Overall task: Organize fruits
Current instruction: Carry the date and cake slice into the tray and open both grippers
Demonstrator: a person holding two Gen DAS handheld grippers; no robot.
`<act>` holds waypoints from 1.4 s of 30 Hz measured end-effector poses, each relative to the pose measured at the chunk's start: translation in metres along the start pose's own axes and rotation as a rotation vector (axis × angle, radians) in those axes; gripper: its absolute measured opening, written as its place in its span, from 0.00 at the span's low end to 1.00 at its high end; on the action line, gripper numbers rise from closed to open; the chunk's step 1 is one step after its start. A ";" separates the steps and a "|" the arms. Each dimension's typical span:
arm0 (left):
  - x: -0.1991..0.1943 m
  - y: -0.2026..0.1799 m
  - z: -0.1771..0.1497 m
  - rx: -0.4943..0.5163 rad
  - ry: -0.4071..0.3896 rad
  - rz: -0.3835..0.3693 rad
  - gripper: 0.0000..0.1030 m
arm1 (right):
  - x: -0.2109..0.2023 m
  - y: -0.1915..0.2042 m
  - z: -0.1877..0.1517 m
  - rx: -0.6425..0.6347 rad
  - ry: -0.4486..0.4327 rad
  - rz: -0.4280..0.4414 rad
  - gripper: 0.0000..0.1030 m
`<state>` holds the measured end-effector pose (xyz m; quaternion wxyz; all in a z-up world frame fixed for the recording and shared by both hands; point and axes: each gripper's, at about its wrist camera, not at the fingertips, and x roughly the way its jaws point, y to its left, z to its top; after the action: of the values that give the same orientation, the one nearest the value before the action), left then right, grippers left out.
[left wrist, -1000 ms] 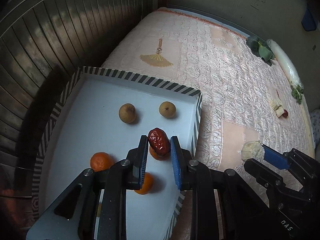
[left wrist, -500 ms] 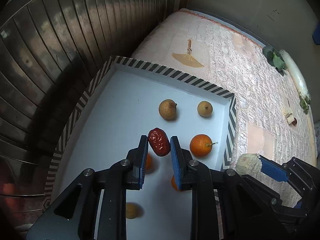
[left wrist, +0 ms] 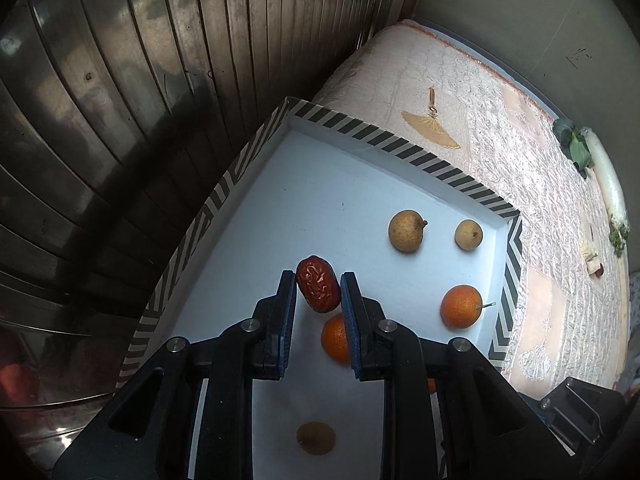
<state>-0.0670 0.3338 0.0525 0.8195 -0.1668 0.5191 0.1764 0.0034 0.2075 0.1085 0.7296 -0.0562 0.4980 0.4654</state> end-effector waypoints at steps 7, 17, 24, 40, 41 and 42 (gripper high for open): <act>0.006 0.001 0.001 0.000 0.012 0.010 0.21 | 0.024 0.021 -0.004 -0.060 0.074 0.049 0.29; 0.016 0.002 -0.003 -0.009 0.035 0.024 0.21 | 0.051 0.030 -0.003 -0.106 0.125 0.032 0.29; 0.026 0.005 -0.001 -0.018 0.051 0.036 0.21 | 0.065 0.047 -0.007 -0.169 0.141 -0.017 0.29; 0.018 0.004 0.003 -0.048 0.020 0.057 0.45 | 0.037 0.029 -0.013 -0.087 0.075 0.034 0.33; 0.017 0.004 0.003 -0.051 0.016 0.059 0.45 | 0.033 0.028 -0.013 -0.083 0.066 0.041 0.33; 0.015 0.005 0.003 -0.053 0.012 0.060 0.45 | 0.029 0.027 -0.012 -0.079 0.057 0.047 0.33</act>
<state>-0.0605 0.3411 0.0398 0.8059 -0.1738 0.5240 0.2136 -0.0227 0.2345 0.0900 0.7011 -0.0865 0.5012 0.4998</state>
